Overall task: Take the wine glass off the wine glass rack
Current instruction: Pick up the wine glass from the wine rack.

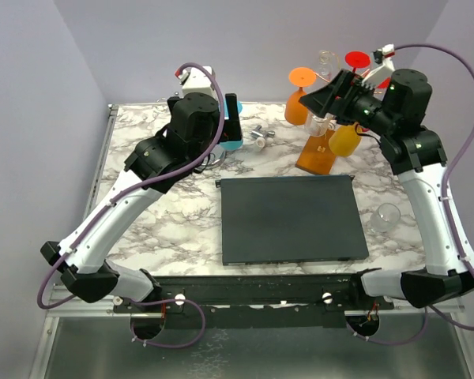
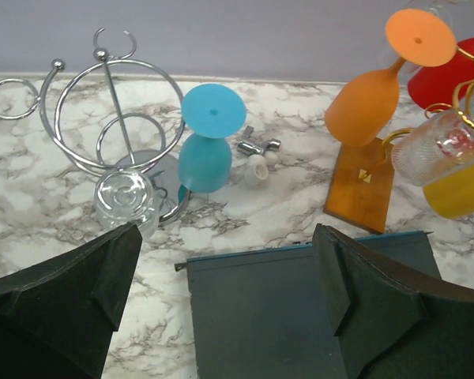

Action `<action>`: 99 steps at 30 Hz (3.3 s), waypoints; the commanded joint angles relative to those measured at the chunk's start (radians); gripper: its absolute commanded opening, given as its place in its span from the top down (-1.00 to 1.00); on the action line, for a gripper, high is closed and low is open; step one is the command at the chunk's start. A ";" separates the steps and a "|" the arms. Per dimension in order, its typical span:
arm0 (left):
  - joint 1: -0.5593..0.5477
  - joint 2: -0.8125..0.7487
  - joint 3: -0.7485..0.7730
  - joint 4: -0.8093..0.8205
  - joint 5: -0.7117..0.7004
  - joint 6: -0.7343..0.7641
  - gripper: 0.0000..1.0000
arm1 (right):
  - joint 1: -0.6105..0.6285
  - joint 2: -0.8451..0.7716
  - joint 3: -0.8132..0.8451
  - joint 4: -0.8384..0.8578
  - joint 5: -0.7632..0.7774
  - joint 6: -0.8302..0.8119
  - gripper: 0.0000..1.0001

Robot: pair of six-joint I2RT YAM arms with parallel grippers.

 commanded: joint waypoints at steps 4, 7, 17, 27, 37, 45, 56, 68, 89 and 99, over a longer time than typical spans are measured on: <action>0.095 -0.092 -0.091 -0.037 0.048 -0.062 -0.98 | 0.126 0.064 -0.039 0.036 0.028 0.041 -0.97; 0.132 -0.118 -0.125 -0.041 0.073 -0.078 -0.98 | 0.187 0.091 -0.053 0.059 0.070 0.057 -0.96; 0.181 -0.200 -0.197 -0.071 0.041 -0.113 -0.98 | 0.410 0.265 -0.062 0.188 0.169 0.175 -0.75; 0.182 -0.325 -0.280 -0.116 -0.101 -0.158 -0.98 | 0.545 0.492 0.094 0.220 0.342 0.202 -0.46; 0.184 -0.365 -0.356 -0.150 -0.116 -0.207 -0.98 | 0.558 0.665 0.258 0.155 0.371 0.159 -0.46; 0.234 -0.312 -0.385 -0.141 -0.032 -0.224 -0.97 | 0.553 0.712 0.300 0.163 0.376 0.185 -0.25; 0.424 -0.312 -0.464 -0.063 0.209 -0.222 -0.98 | 0.503 0.737 0.286 0.200 0.227 0.229 -0.09; 0.627 -0.328 -0.580 0.108 0.620 -0.256 -0.97 | 0.459 0.773 0.268 0.270 0.101 0.286 0.09; 0.766 -0.273 -0.681 0.286 0.907 -0.358 -0.96 | 0.454 0.825 0.278 0.314 0.013 0.347 0.30; 0.776 -0.262 -0.696 0.305 0.945 -0.382 -0.95 | 0.453 0.825 0.268 0.315 0.002 0.368 0.67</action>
